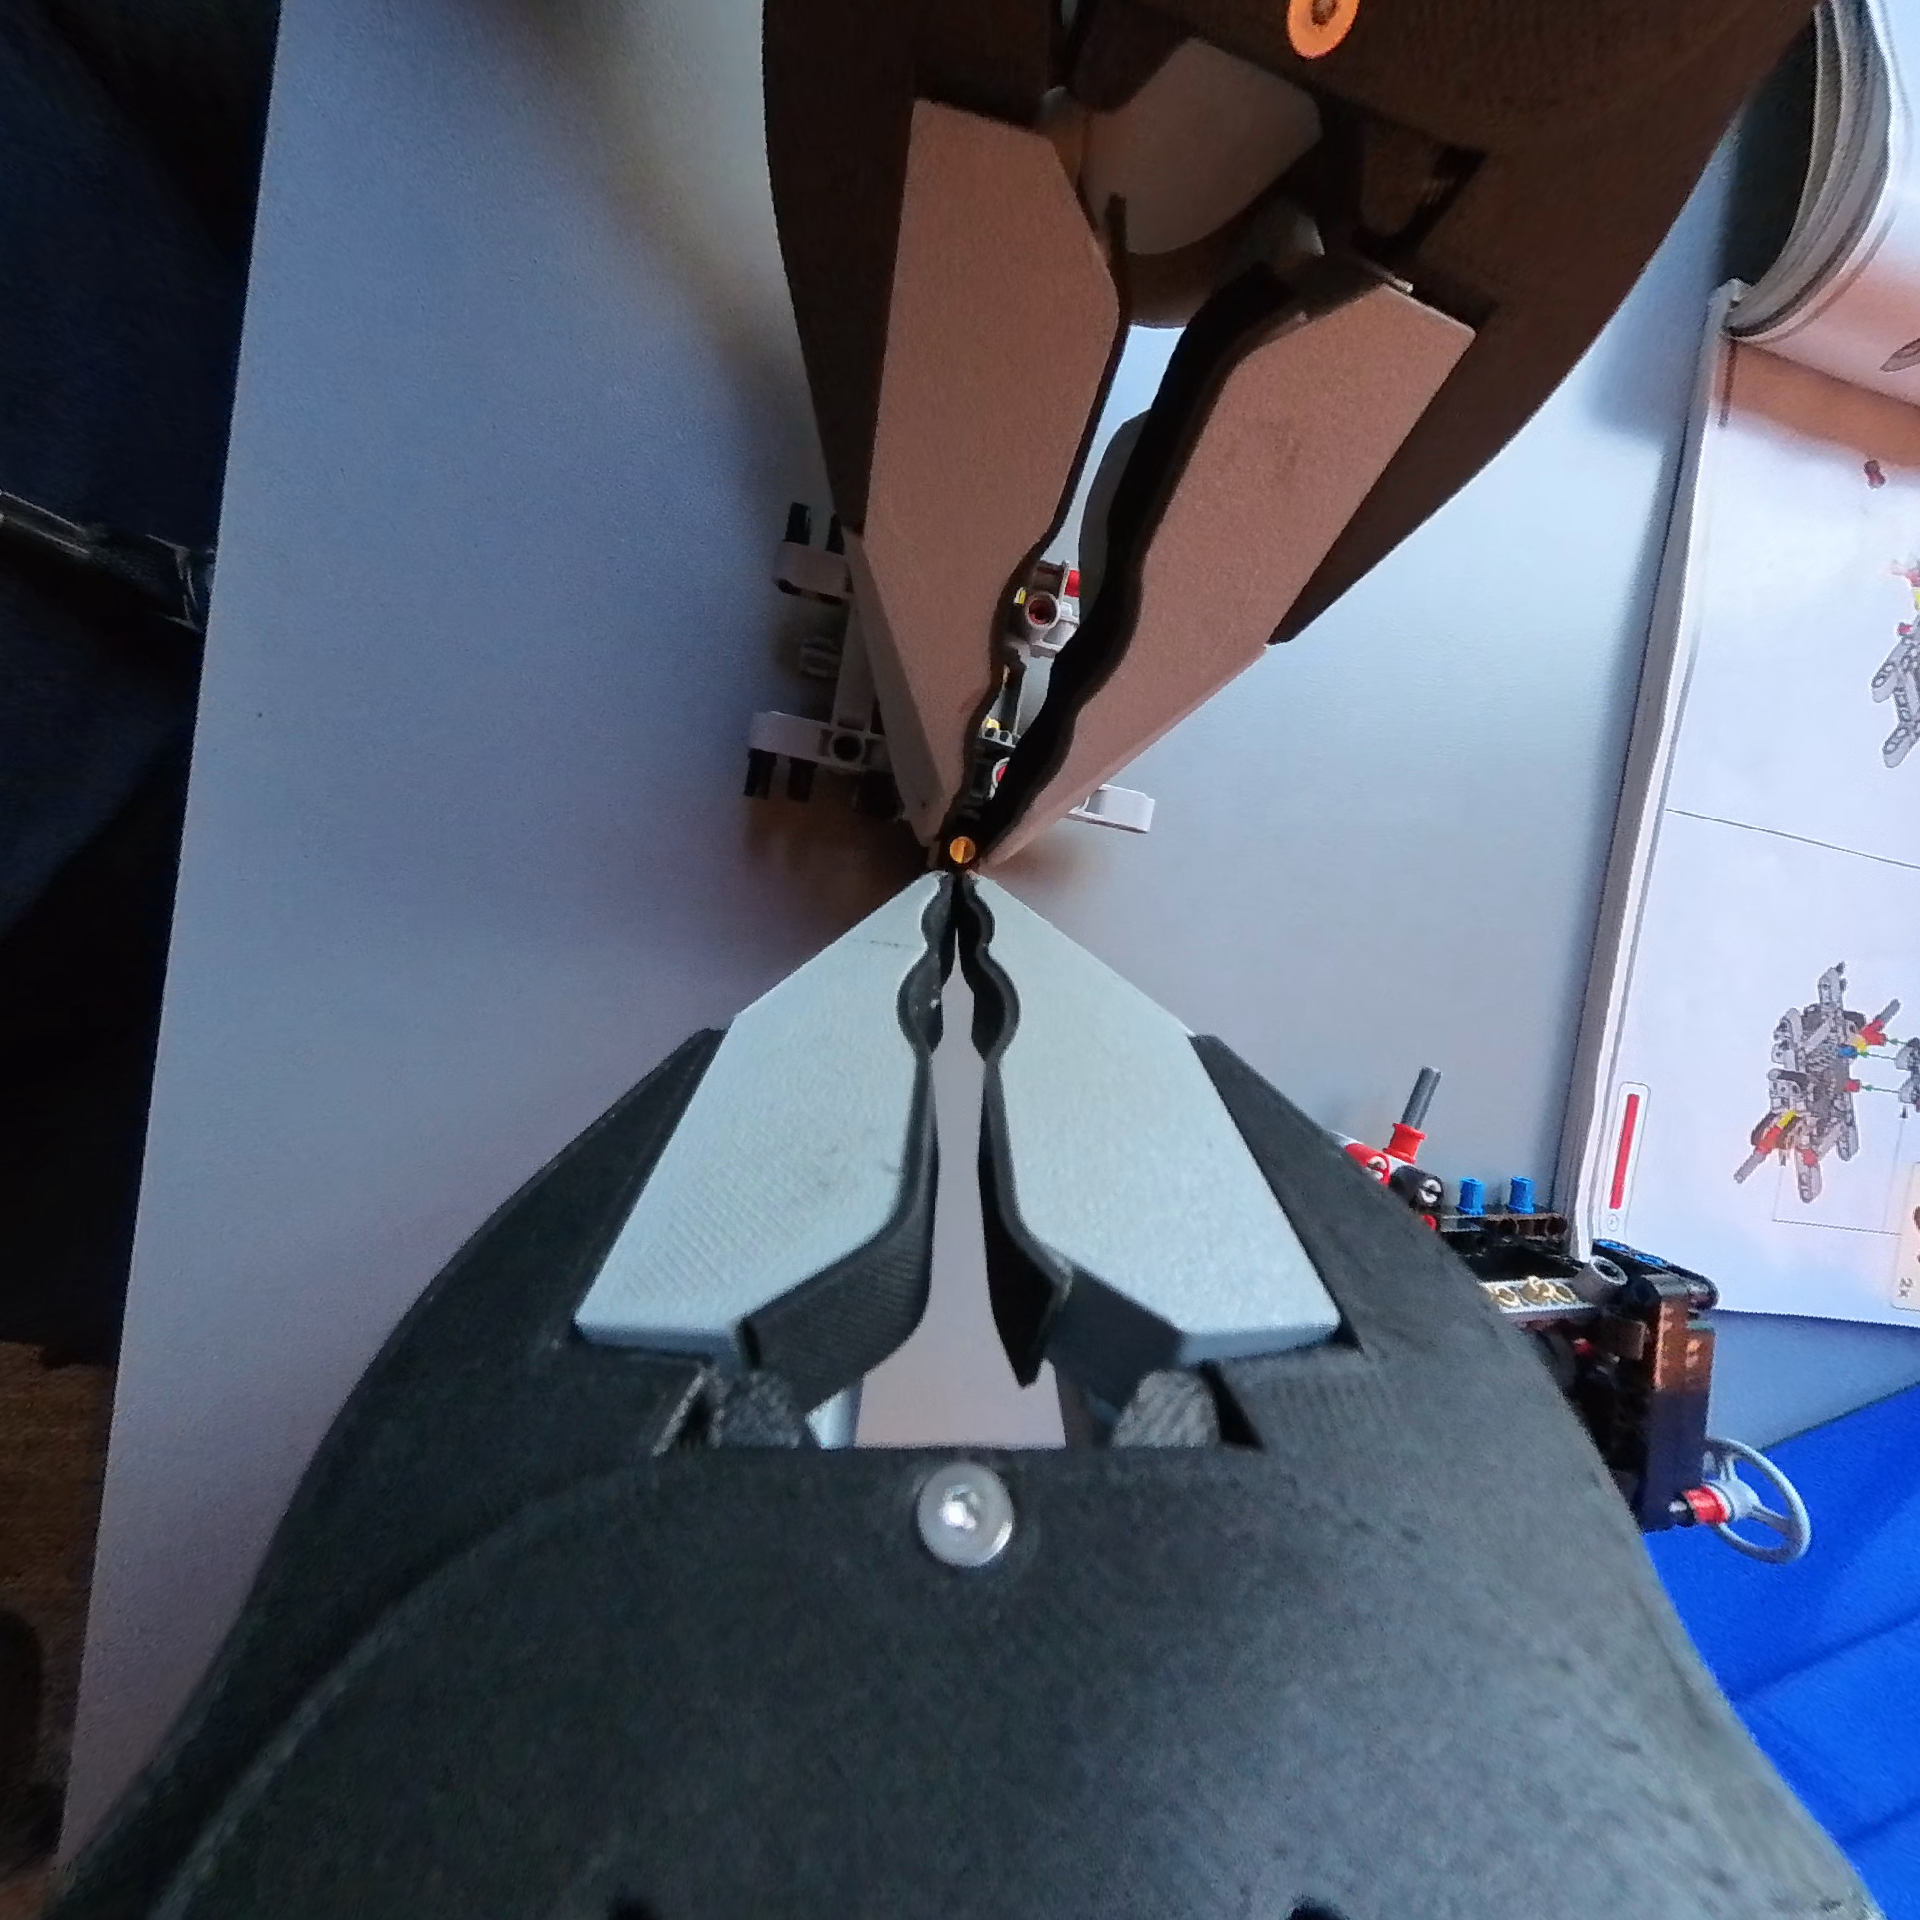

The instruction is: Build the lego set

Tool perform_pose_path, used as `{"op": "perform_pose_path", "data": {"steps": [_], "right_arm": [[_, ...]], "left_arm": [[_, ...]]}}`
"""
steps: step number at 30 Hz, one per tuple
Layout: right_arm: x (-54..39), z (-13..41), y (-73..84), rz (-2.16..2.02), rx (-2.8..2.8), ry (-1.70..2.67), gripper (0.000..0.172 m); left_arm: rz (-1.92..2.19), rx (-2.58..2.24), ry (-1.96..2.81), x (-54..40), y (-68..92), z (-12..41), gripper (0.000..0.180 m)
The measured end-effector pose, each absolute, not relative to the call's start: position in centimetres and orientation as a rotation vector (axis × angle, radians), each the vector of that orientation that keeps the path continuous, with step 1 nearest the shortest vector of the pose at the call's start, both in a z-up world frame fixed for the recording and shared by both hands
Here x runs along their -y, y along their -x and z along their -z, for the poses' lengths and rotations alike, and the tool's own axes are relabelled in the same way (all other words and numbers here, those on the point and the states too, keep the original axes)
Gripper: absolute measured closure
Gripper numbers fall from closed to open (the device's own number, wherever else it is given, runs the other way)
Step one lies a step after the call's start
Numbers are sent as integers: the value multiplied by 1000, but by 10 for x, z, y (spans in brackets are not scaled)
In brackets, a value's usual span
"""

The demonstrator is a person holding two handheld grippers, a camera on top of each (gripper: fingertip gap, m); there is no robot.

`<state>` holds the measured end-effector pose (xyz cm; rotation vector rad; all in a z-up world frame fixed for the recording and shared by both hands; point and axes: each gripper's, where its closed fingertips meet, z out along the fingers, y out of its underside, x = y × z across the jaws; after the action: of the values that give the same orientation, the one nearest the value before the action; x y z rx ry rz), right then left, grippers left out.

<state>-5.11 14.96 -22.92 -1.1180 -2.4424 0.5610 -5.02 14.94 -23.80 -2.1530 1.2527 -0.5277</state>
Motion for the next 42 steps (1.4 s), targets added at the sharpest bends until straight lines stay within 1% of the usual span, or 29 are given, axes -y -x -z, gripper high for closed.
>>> {"op": "perform_pose_path", "data": {"steps": [13,18,21,24,27,29,33,35,36,38,42], "right_arm": [[-148,235,48,-561,2546,1145,172],[-147,235,49,-742,2502,1336,172],[-149,234,54,-767,2465,1437,172],[-160,223,53,-765,2413,1481,172],[-163,203,55,-928,2251,1491,172],[-159,206,53,-959,2221,1495,172],[-153,225,57,-854,2204,1456,172],[-155,226,61,-824,2168,1450,157],[-155,227,61,-816,2162,1456,157],[-154,223,61,-837,2146,1445,165],[-154,215,67,-860,2129,1415,164]], "left_arm": [[529,-1258,2151,-149,50,239,175],[561,-1254,2148,-150,50,239,175],[591,-1266,2155,-151,55,238,175],[584,-1260,2149,-154,58,238,175],[585,-1256,2147,-153,60,238,175],[608,-1244,2149,-154,60,238,175],[632,-1239,2151,-154,62,237,175],[617,-1220,2160,-155,69,232,158],[615,-1216,2162,-155,73,230,157],[605,-1200,2148,-154,83,221,158],[565,-1178,2139,-152,100,213,160]]}}
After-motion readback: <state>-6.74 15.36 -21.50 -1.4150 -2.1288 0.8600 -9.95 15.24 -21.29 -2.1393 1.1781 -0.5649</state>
